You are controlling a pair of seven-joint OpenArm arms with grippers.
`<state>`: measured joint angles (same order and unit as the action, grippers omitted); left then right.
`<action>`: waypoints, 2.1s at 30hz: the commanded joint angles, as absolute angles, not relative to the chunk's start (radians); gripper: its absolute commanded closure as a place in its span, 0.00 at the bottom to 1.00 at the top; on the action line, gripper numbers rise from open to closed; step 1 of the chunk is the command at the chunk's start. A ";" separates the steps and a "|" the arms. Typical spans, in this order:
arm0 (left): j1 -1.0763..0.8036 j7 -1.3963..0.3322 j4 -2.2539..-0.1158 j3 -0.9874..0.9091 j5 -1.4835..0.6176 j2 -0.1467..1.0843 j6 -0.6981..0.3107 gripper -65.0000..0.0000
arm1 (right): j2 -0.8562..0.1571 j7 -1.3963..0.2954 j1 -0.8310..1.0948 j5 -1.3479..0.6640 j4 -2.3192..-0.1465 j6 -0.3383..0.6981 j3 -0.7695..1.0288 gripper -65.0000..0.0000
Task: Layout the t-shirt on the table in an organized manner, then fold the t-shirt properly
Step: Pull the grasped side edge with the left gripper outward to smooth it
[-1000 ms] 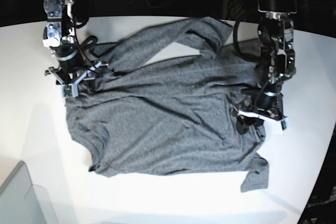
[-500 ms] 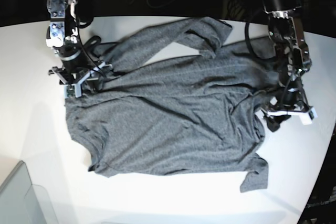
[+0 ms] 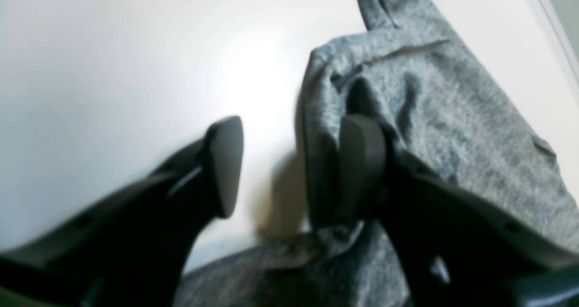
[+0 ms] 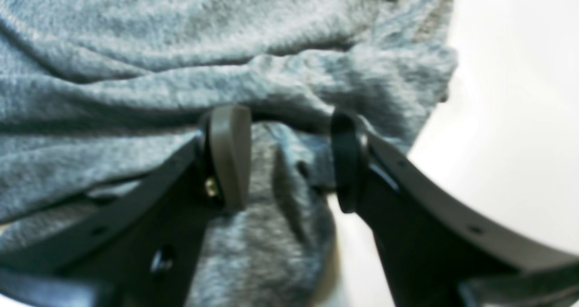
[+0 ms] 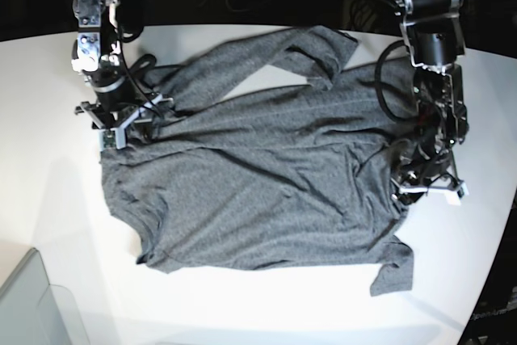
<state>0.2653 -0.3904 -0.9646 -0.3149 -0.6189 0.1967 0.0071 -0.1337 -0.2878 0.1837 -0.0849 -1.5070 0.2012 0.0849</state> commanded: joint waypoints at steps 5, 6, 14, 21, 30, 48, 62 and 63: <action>0.321 -0.394 -0.898 -0.259 -0.622 0.205 0.004 0.49 | -0.142 -0.263 0.174 -0.088 -1.524 0.200 0.088 0.55; 0.321 -0.394 -0.894 -0.248 -0.622 0.205 0.004 0.49 | -0.142 -0.263 0.174 -0.088 -1.524 0.200 0.088 0.55; 0.314 -0.394 -0.894 -0.216 -0.622 0.225 -0.001 0.71 | -0.142 -0.263 0.173 -0.087 -1.524 0.200 0.090 0.55; 0.305 -0.394 -0.894 -0.216 -0.622 0.283 0.002 0.98 | -0.145 -0.263 0.171 -0.087 -1.523 0.200 0.091 0.55; 0.432 -0.392 -0.894 -0.216 -0.556 0.348 -0.002 1.00 | -0.145 -0.263 0.171 -0.087 -1.523 0.200 0.090 0.55; 0.596 -0.392 -0.891 -0.216 0.093 0.199 0.001 0.54 | -0.142 -0.263 0.179 -0.087 -1.523 0.200 0.088 0.55; 0.309 -0.587 -1.294 -0.234 -0.065 0.197 -0.004 0.37 | -0.140 -0.263 0.173 -0.091 -1.524 0.200 0.088 0.55; 0.259 -0.605 -1.343 -0.255 -0.097 0.196 -0.004 0.38 | -0.140 -0.263 0.173 -0.091 -1.524 0.200 0.088 0.55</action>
